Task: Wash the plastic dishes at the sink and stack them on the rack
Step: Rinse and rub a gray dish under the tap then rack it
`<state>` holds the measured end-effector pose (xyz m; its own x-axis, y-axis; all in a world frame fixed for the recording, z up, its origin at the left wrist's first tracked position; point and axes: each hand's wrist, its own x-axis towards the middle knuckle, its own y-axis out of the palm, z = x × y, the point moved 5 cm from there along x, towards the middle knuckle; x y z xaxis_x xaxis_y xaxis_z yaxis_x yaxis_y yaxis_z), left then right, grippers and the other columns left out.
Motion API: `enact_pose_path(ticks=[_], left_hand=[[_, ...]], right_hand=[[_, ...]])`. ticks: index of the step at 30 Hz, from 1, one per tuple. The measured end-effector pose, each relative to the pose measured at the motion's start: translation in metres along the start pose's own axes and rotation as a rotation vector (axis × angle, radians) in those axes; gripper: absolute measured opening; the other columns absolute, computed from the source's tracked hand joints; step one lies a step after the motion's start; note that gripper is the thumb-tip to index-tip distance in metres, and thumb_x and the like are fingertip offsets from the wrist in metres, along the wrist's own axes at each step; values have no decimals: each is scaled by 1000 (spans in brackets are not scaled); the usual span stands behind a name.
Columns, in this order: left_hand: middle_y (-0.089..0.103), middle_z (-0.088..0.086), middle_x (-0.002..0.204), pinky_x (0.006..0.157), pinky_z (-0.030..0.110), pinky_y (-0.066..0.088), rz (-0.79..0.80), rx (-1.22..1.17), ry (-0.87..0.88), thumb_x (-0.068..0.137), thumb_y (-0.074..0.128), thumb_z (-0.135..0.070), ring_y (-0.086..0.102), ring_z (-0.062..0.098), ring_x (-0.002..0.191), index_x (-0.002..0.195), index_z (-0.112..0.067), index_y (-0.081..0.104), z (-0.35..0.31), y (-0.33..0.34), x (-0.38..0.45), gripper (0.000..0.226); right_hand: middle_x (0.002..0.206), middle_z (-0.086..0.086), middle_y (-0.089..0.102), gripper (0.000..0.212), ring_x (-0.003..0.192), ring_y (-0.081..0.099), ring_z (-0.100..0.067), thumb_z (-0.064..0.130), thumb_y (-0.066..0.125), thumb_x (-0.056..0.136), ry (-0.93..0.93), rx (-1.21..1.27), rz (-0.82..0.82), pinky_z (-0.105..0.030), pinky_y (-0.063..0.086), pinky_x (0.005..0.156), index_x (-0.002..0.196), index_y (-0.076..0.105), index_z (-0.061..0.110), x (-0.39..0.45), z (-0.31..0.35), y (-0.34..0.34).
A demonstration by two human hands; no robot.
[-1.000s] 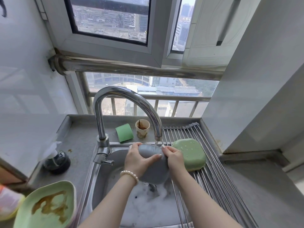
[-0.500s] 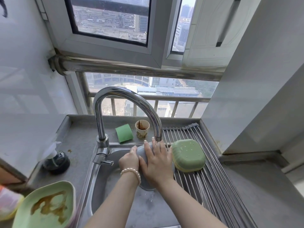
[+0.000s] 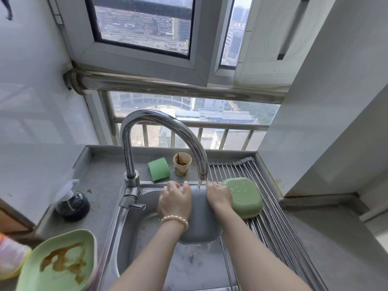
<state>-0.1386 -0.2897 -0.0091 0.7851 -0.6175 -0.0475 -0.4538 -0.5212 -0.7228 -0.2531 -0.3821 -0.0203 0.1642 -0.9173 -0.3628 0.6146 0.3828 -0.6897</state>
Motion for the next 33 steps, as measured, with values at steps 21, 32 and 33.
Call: enact_pose_path(ticks=[21, 32, 33], left_hand=[[59, 4, 119, 96, 35, 39, 194, 421, 504, 93, 7, -54, 52, 25, 110, 114, -21, 55, -14, 21, 3, 62], [57, 5, 64, 63, 28, 37, 418, -400, -187, 88, 62, -44, 51, 20, 67, 64, -11, 60, 25, 13, 25, 41], [57, 5, 65, 63, 28, 36, 370, -433, -251, 91, 60, -38, 52, 21, 71, 63, -11, 60, 28, 15, 25, 39]], right_hand=[[124, -22, 60, 44, 118, 55, -31, 28, 33, 104, 239, 324, -66, -31, 41, 95, 120, 58, -5, 14, -25, 3], [103, -13, 69, 22, 96, 62, -29, 26, 58, 87, 56, 168, 86, -34, 48, 81, 89, 70, 7, 10, 14, 0], [103, -12, 67, 23, 99, 61, -30, 27, 54, 90, -1, 15, 28, -31, 45, 81, 90, 68, 9, 3, 24, -5]])
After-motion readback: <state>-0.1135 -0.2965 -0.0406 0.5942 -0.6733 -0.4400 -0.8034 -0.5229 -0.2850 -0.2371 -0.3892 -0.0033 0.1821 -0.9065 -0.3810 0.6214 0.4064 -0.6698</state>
